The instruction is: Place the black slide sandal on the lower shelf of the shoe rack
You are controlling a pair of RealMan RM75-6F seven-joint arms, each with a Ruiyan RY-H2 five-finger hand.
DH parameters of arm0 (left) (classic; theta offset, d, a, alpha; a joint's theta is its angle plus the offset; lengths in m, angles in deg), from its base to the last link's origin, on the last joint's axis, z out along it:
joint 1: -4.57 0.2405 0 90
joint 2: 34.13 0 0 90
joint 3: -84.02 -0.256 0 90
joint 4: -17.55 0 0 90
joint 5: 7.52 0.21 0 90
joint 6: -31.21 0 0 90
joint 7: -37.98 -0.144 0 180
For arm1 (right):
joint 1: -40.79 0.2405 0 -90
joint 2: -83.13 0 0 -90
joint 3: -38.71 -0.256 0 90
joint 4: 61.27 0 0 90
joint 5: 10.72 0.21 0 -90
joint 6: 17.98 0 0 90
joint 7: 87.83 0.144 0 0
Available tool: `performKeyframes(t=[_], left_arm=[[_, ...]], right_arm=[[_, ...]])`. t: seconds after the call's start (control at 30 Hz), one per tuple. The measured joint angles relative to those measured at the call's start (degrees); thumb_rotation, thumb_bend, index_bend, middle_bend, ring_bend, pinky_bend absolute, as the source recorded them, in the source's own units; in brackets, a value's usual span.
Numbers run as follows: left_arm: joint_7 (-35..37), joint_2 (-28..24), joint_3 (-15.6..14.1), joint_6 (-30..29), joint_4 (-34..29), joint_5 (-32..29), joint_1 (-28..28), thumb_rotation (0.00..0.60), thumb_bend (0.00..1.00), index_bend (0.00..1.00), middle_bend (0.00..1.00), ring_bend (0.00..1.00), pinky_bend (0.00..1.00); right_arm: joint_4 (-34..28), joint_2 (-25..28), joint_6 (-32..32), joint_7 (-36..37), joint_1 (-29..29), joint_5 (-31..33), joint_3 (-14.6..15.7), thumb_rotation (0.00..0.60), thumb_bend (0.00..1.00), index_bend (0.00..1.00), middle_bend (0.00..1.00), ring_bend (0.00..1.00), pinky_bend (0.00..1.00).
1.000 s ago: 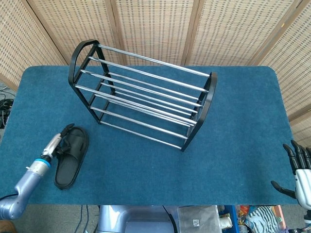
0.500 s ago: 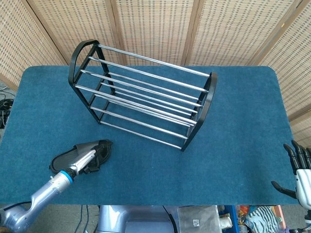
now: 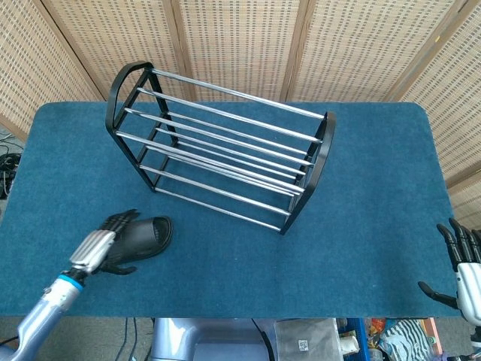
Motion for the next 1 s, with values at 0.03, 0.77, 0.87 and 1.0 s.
performKeyframes(t=[0.03, 0.77, 0.87, 1.0], left_arm=[[-0.84, 0.08, -0.21, -0.71, 0.15, -0.95, 0.53, 0.600, 0.15, 0.00, 0.00, 0.00, 0.00], [-6.96, 10.88, 3.01, -2.02, 7.72, -17.55, 5.24, 0.600, 0.15, 0.00, 0.00, 0.00, 0.00], [-8.14, 11.15, 3.20, -0.52, 7.42, -18.20, 4.42, 0.600, 0.15, 0.00, 0.00, 0.00, 0.00], [-11.51, 11.96, 3.38, 0.84, 7.21, -20.03, 3.33, 0.600, 0.15, 0.00, 0.00, 0.00, 0.00]], right_arm=[[-0.01, 0.00, 0.05, 0.03, -0.04, -0.16, 0.09, 0.600, 0.00, 0.00, 0.00, 0.00, 0.00], [0.07, 0.38, 0.17, 1.07, -0.15, -0.45, 0.27, 0.600, 0.00, 0.00, 0.00, 0.00, 0.00], [0.03, 0.31, -0.01, 0.86, -0.09, -0.40, 0.30, 0.600, 0.00, 0.00, 0.00, 0.00, 0.00], [-0.04, 0.24, -0.24, 0.59, 0.00, -0.25, 0.32, 0.600, 0.00, 0.00, 0.00, 0.00, 0.00]])
